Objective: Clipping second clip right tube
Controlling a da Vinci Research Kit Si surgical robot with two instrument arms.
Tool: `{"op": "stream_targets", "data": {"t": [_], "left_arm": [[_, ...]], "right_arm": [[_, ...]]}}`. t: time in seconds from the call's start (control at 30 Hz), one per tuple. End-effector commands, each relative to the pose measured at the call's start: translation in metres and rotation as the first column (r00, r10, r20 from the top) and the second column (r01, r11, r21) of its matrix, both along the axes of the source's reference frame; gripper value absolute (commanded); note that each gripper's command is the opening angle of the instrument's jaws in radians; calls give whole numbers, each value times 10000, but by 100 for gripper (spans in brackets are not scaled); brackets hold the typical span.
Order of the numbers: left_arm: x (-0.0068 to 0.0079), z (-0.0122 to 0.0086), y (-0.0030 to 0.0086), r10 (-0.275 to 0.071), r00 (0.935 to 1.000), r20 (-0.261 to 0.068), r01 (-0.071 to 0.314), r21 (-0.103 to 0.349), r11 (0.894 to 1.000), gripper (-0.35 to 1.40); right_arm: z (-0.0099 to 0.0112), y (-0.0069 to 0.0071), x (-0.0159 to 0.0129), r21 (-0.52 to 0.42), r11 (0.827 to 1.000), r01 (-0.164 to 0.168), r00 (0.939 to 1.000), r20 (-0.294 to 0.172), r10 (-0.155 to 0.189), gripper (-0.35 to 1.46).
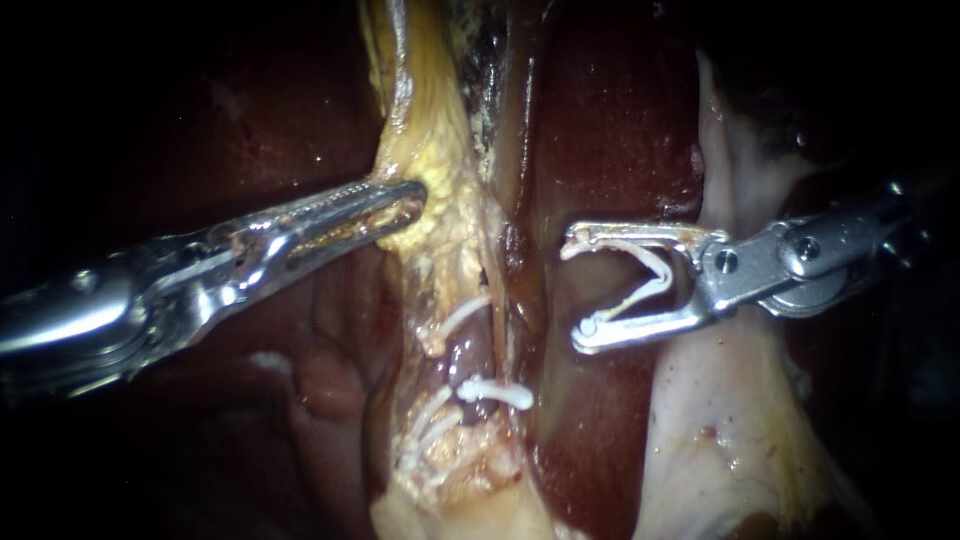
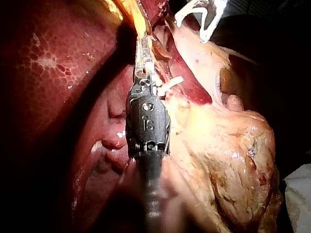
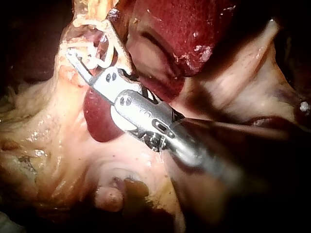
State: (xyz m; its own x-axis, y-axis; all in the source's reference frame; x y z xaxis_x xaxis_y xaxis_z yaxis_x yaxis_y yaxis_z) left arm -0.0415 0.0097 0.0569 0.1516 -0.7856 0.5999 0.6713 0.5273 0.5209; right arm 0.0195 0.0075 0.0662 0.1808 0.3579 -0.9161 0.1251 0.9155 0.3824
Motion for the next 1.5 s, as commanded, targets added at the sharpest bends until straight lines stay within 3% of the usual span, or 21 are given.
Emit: {"op": "stream_targets", "data": {"t": [0.03,0.23,0.47,0.6,0.7,1.07,1.5], "left_arm": [[1,-1,0,5,10000,6,-5,0,10000,-35],[16,-16,7,86,9999,78,-87,91,9999,-35],[51,-56,19,-181,9992,369,183,-40,9998,-35],[64,-80,21,-367,9980,512,370,-42,9993,-35],[69,-95,22,-440,9972,598,449,-136,9989,-35],[63,-123,10,-515,9970,579,532,-284,9982,-35],[58,-130,3,-479,9972,571,499,-338,9982,-35]], "right_arm": [[0,-2,0,79,10000,-12,10000,21,12,60],[15,-19,13,991,9951,-36,9999,138,23,60],[47,-45,38,2369,9715,71,9987,472,-189,59],[64,-56,49,2922,9561,199,9954,834,-462,58],[76,-60,56,3075,9514,143,9942,970,-463,58],[101,-65,79,4025,9154,-88,9878,1456,-546,57],[120,-78,116,4293,9031,108,9855,1481,-822,54]]}}
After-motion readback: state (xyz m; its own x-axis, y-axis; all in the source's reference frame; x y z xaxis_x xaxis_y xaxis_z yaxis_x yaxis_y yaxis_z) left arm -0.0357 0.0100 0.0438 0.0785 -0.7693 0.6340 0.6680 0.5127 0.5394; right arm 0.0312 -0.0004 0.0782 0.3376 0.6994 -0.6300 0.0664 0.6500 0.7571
